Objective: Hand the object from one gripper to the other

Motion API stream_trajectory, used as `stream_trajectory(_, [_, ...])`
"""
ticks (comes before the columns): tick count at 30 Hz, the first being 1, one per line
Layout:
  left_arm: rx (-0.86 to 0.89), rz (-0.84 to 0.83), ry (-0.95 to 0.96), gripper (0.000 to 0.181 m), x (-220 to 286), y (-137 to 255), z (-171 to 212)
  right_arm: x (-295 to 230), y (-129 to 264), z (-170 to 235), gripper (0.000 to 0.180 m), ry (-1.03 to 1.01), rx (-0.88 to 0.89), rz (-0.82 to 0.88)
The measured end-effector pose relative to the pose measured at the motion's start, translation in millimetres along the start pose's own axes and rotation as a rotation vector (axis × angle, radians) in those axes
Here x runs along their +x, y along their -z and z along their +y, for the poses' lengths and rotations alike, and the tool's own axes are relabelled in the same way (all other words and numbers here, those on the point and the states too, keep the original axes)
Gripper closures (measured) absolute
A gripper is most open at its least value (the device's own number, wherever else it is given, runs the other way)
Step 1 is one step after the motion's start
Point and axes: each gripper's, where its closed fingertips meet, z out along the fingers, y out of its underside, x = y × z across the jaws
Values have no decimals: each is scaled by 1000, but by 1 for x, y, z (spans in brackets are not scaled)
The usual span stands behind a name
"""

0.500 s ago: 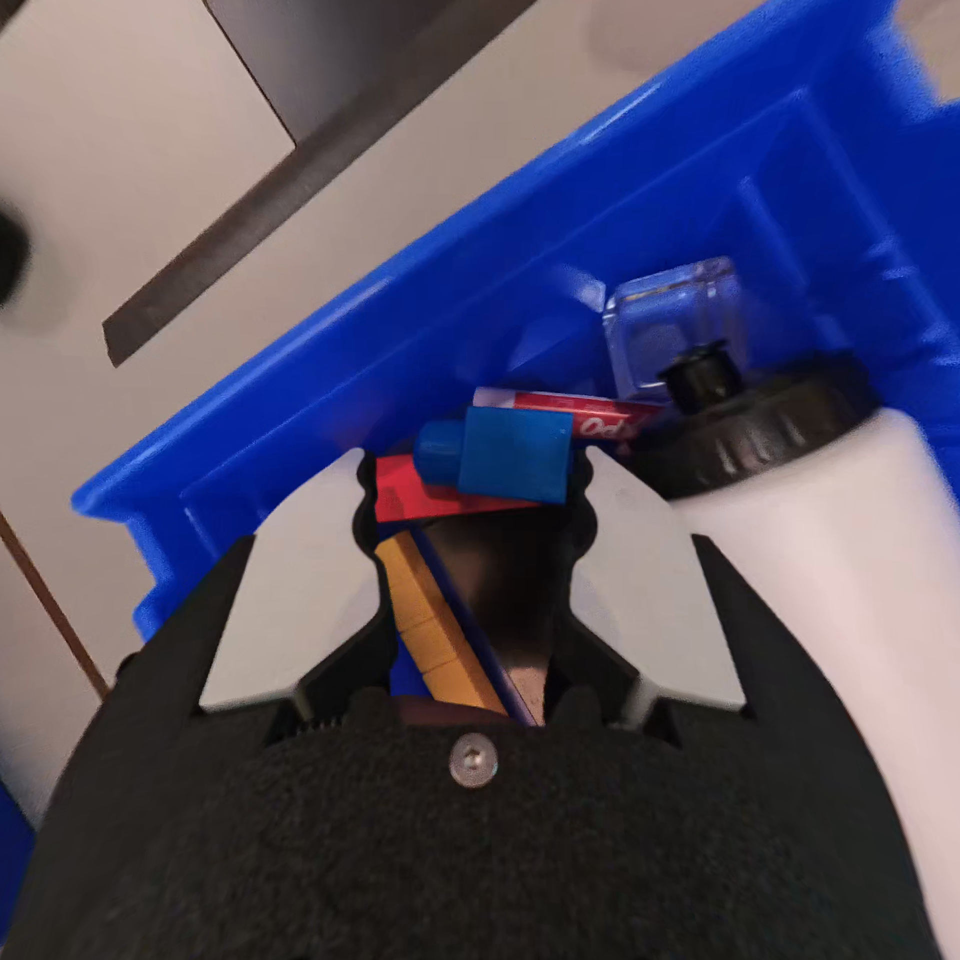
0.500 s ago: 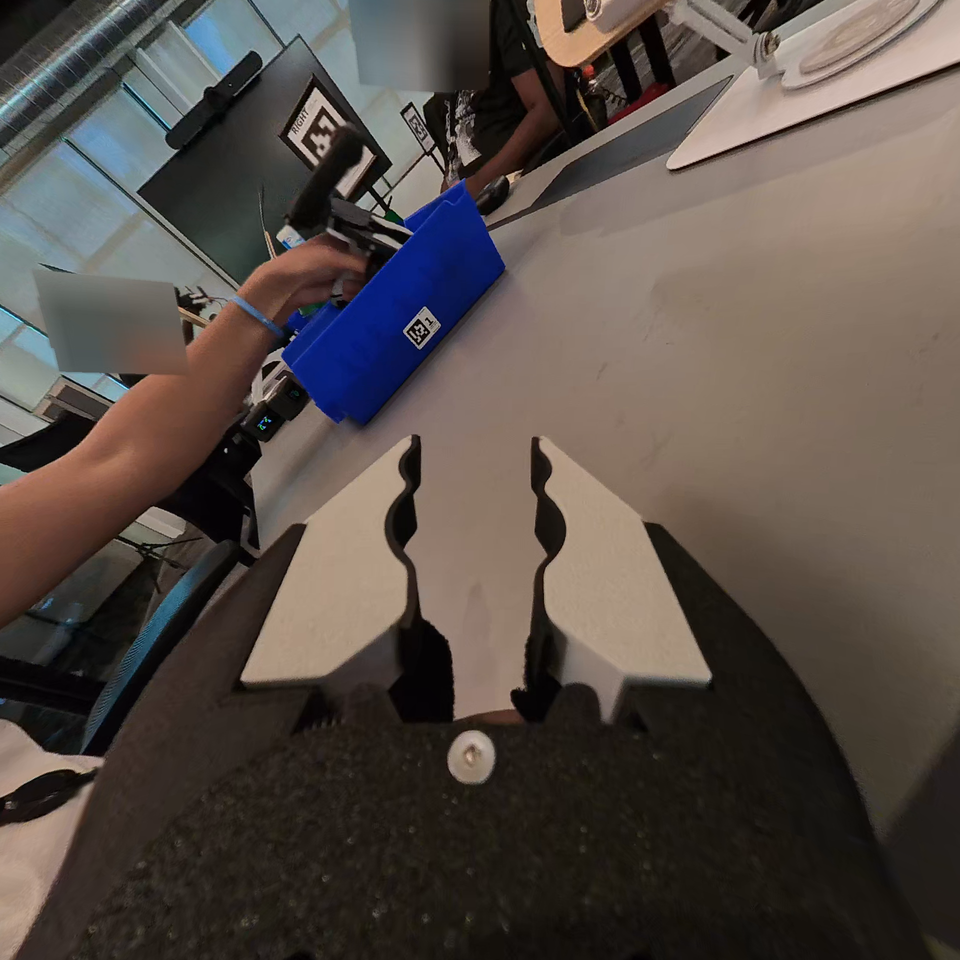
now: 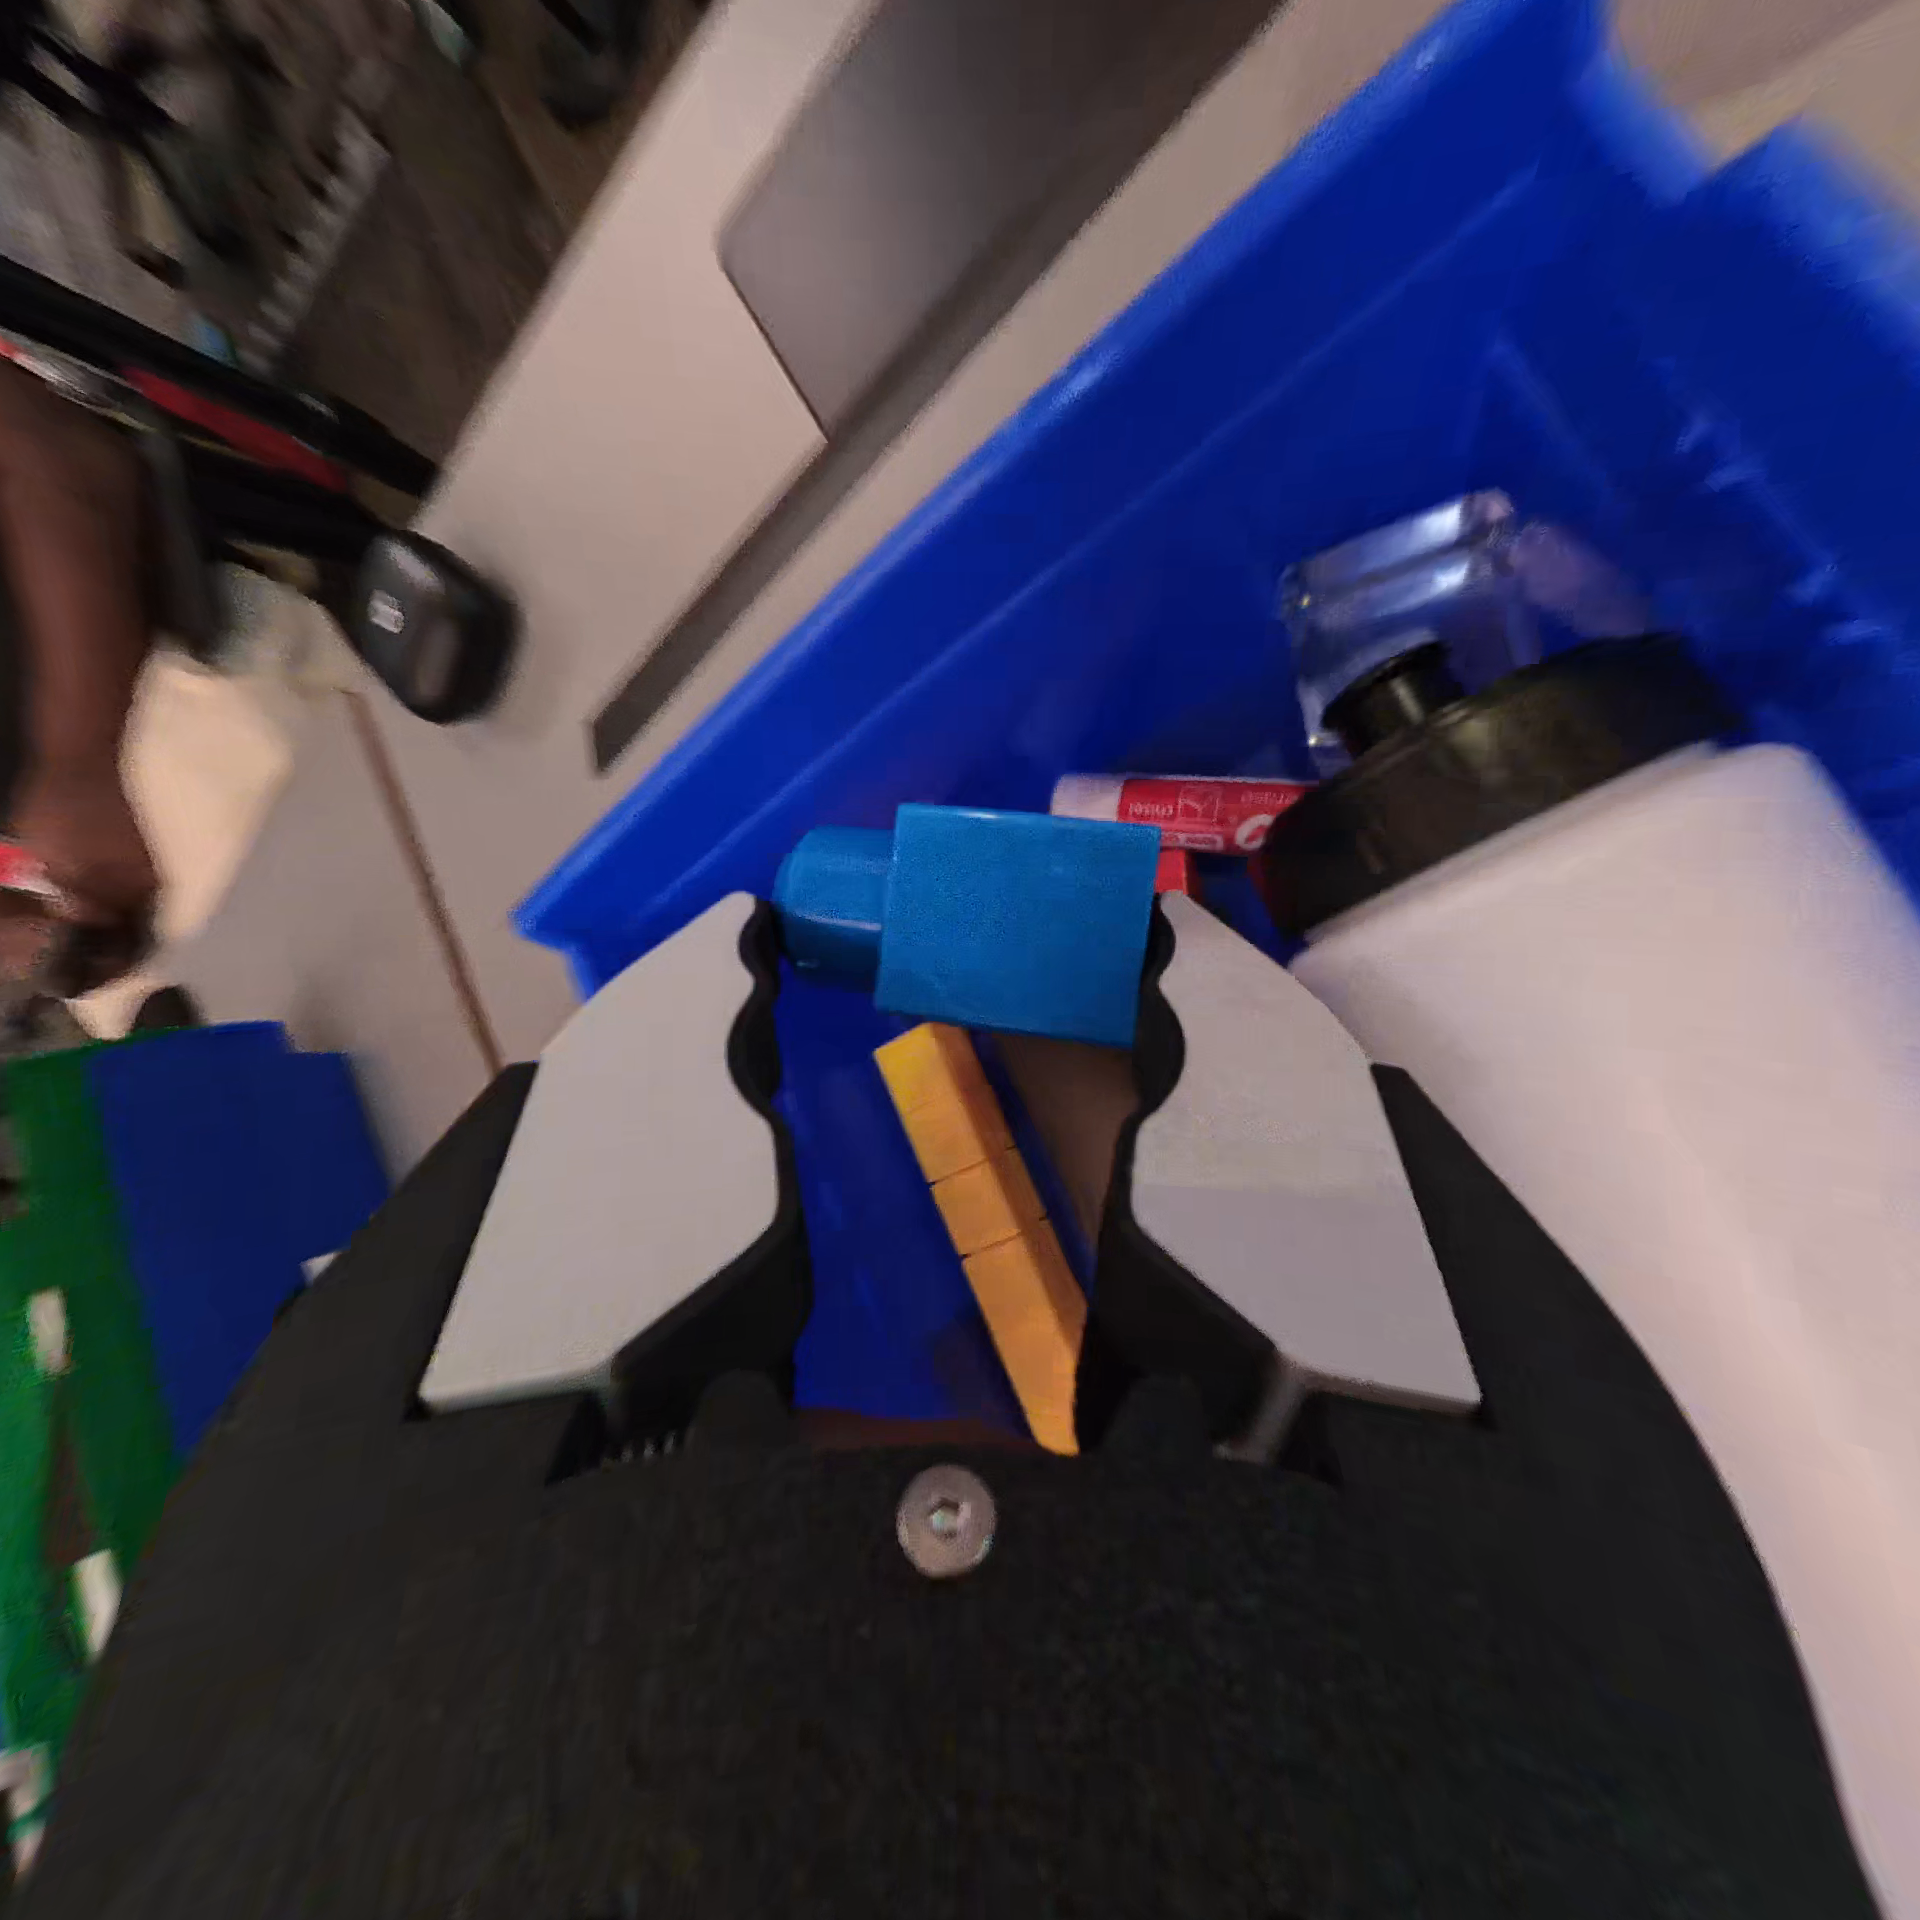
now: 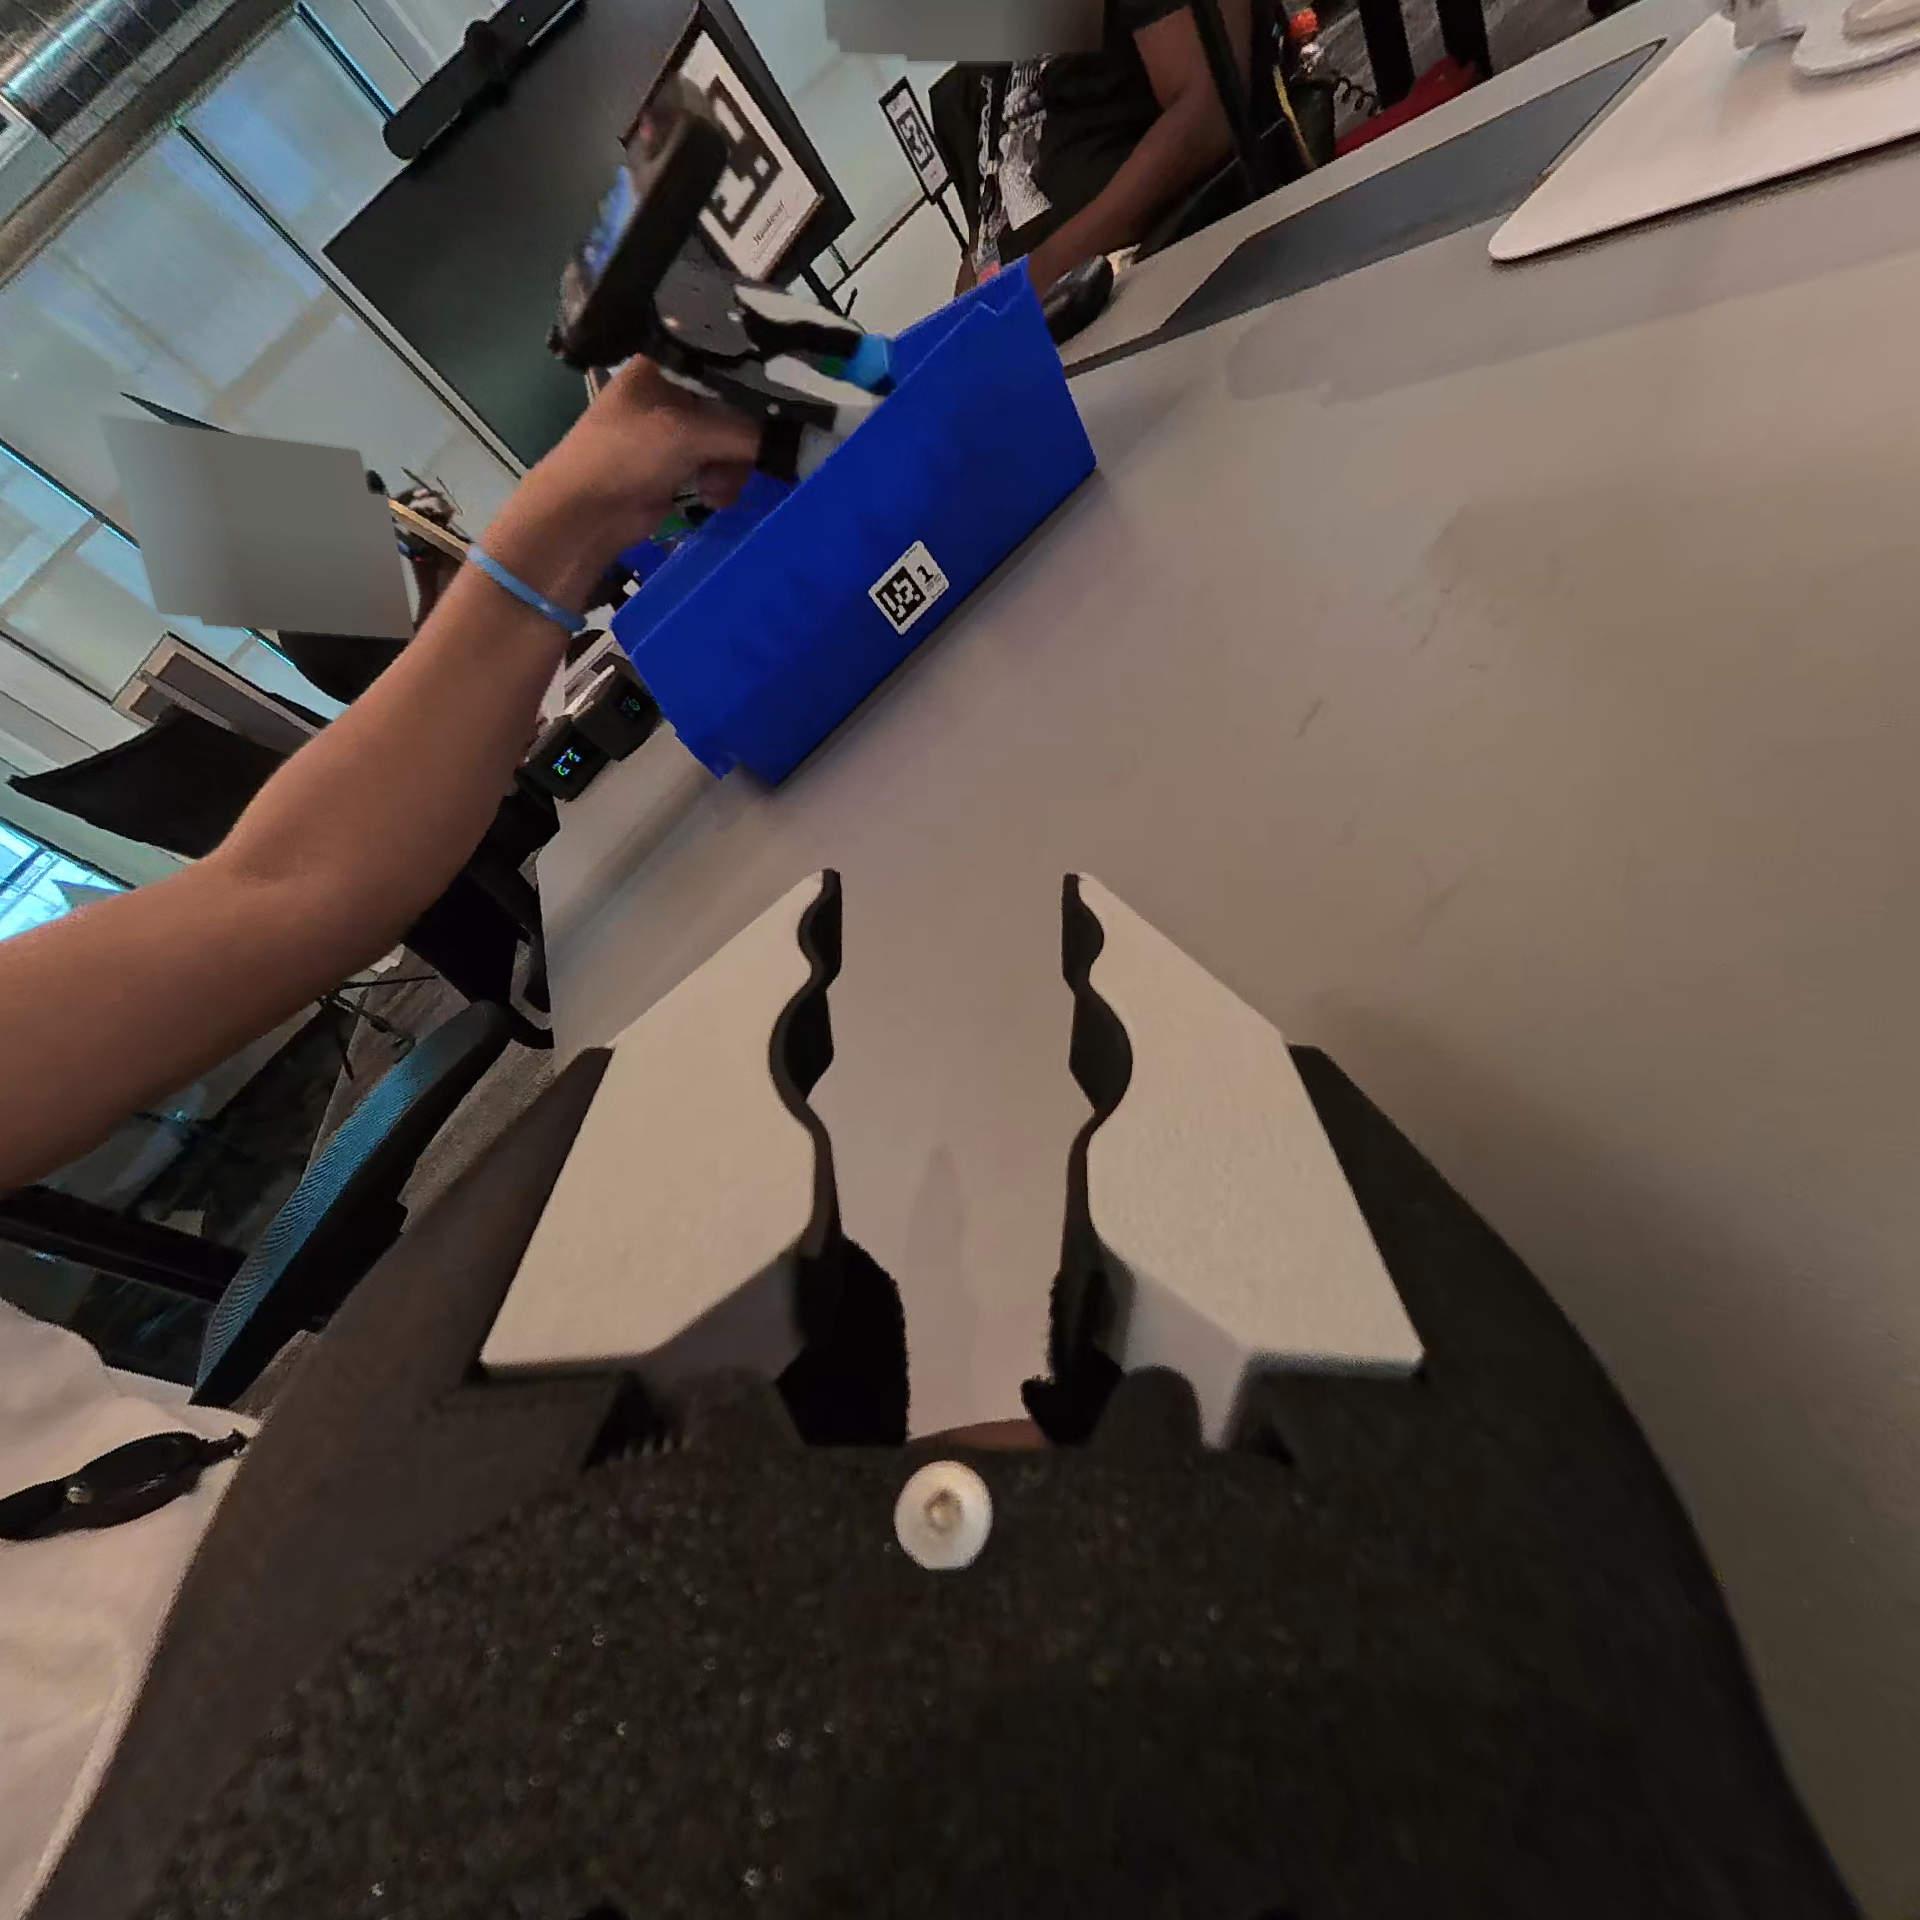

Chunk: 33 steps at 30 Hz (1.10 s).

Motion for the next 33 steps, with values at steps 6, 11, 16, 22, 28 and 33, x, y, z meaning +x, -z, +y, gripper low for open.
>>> stream_trajectory(6, [265, -163, -62, 115, 4, 82, -59, 2, -16, -12, 137, 40, -9, -41])
stream_trajectory(11, [621, -187, -348, 115, 71, 163, -130, 17, -50, -53, 122, 49, 2, -84])
stream_trajectory(16, [841, -118, -536, 116, 186, 207, -160, -11, -81, -98, 107, 9, -33, -293])
stream_trajectory(22, [748, -206, -876, 115, 284, 181, -160, -43, -82, -84, 109, 71, -63, -430])
stream_trajectory(28, [728, -160, -848, 115, 319, 182, -179, -36, -76, -73, 144, 117, -60, -417])
stream_trajectory(33, [658, -69, -631, 121, 326, 174, -166, -23, -74, -69, 145, 106, -65, -371])
